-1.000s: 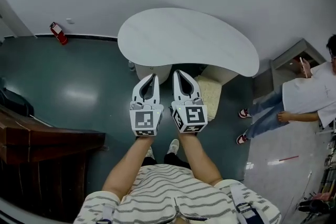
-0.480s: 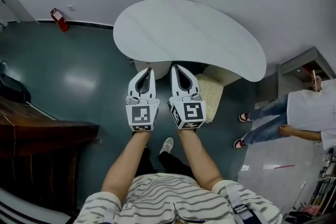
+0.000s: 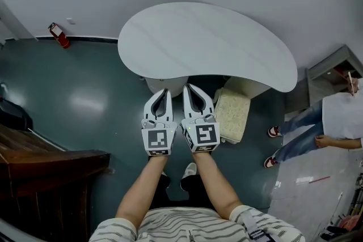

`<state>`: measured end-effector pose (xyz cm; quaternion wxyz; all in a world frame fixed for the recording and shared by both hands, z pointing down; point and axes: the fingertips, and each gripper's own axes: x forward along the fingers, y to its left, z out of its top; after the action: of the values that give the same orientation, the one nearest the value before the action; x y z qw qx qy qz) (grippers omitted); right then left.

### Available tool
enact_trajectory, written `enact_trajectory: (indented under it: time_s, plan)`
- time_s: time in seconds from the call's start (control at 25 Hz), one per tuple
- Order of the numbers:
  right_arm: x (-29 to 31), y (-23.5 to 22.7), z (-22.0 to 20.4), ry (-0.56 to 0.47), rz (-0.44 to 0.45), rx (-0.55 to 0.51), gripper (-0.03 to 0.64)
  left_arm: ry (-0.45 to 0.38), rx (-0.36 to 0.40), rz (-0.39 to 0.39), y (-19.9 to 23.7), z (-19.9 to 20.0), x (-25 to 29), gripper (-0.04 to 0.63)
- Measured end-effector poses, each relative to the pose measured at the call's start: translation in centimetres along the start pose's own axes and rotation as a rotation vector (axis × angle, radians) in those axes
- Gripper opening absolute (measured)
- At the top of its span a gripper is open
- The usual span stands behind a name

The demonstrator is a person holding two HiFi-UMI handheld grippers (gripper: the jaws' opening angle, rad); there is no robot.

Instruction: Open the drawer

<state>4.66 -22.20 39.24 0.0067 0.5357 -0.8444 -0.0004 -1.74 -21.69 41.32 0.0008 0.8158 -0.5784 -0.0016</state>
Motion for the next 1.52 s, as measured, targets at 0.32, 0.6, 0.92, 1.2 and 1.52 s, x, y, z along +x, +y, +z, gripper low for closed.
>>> enact_trajectory:
  time_s: [0.32, 0.6, 0.92, 1.2, 1.52]
  plan:
    - [1.3, -1.3, -8.2, 0.015, 0.004, 0.042, 0.005, 0.029, -0.038, -0.001, 0.6, -8.9, 1.6, 0.000]
    - [2.9, -2.5, -14.8, 0.067, -0.020, 0.063, 0.009, 0.041, -0.076, 0.008, 2.4, -14.5, 3.7, 0.002]
    - [5.0, -2.7, -19.9, 0.092, -0.004, 0.073, 0.074, 0.054, -0.091, -0.002, 3.5, -20.3, 6.5, 0.059]
    - [5.4, -2.9, -23.6, 0.120, -0.007, 0.086, 0.089, 0.099, -0.089, 0.021, 5.0, -25.8, 8.1, 0.088]
    - [5.4, -3.0, -25.0, 0.099, -0.012, 0.086, 0.089, 0.127, -0.056, 0.029, 6.8, -31.9, 11.4, 0.132]
